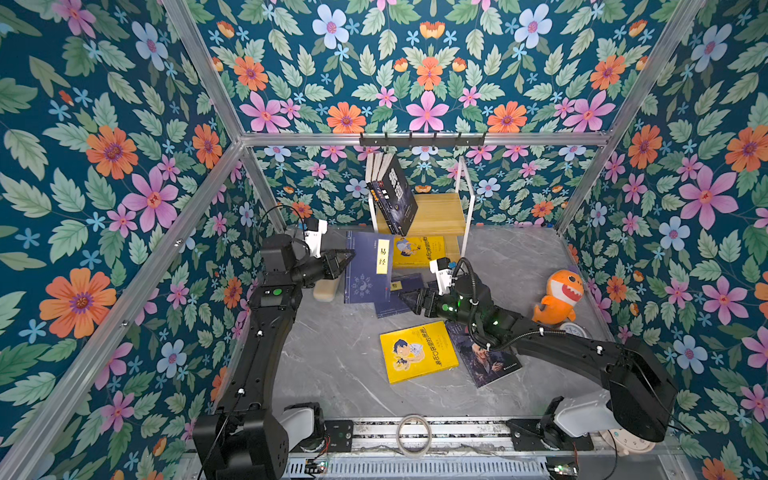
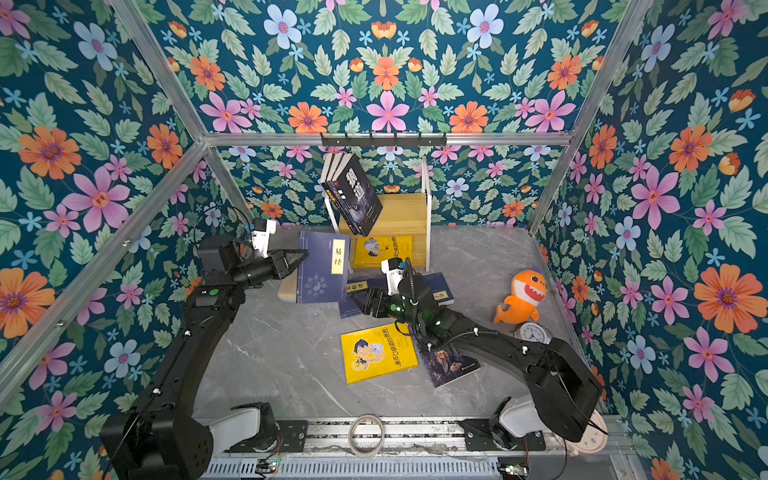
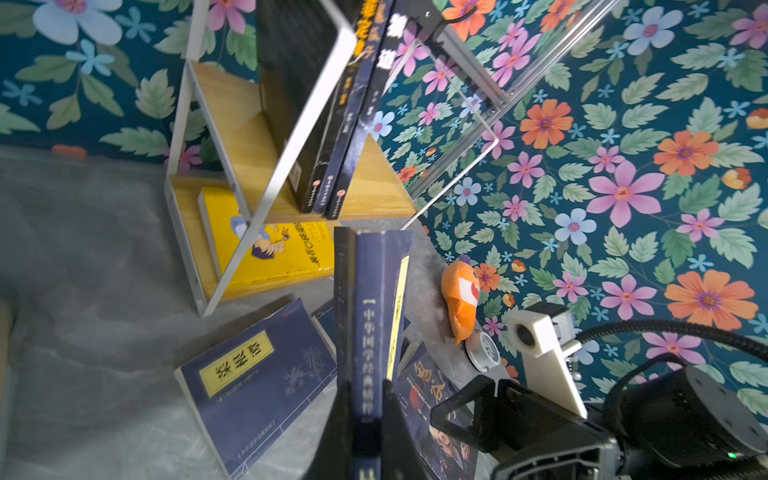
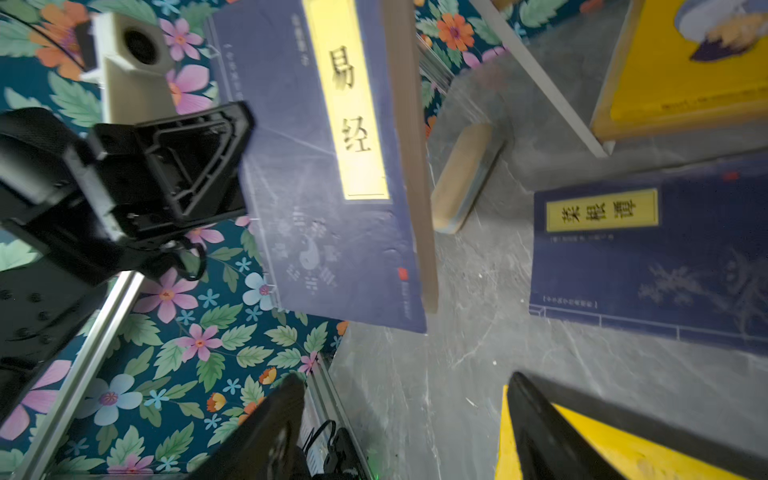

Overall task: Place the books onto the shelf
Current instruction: 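Lift the blue book upright with the right gripper while the left gripper draws back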

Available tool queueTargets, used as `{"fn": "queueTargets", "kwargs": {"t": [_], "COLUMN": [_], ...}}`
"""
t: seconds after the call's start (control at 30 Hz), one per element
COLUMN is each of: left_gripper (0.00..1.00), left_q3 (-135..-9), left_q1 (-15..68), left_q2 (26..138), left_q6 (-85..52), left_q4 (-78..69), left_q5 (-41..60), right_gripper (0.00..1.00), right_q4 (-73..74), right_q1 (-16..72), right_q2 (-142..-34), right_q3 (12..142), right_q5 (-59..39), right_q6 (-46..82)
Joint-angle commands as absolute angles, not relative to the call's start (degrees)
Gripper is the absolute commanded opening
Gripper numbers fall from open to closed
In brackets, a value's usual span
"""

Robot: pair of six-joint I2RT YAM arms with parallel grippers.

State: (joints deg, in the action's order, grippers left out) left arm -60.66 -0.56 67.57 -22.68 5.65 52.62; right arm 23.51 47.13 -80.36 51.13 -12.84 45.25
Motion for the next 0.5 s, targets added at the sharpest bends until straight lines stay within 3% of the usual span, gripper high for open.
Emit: {"fn": "queueTargets", "kwargs": {"t": [0.0,0.23,0.47], "left_gripper": [0.0,0.0,0.0], "left_q3": [-59.66,-55.63,-51.49], "left_q1": [0.49,0.44,0.1], "left_q2": [67.08,64.8,63.96], "left_q6": [-25.29,-28.73,-33.67], "left_q4": [-2.64,-12.87,-21.96], "left_q5": [54.92,66.4,71.91], "right_gripper": [0.79,0.93,0.97], "right_q4": [29.23,34.17,42.71], "right_q1": [47.19,47.19,45.51], "right_q2": [-78.89,-78.2,-82.52], "right_q3": [51.0,49.44,50.26], "right_q5": [-11.7,-11.35,-15.66], "right_q6": [39.76,29.84,24.59]}}
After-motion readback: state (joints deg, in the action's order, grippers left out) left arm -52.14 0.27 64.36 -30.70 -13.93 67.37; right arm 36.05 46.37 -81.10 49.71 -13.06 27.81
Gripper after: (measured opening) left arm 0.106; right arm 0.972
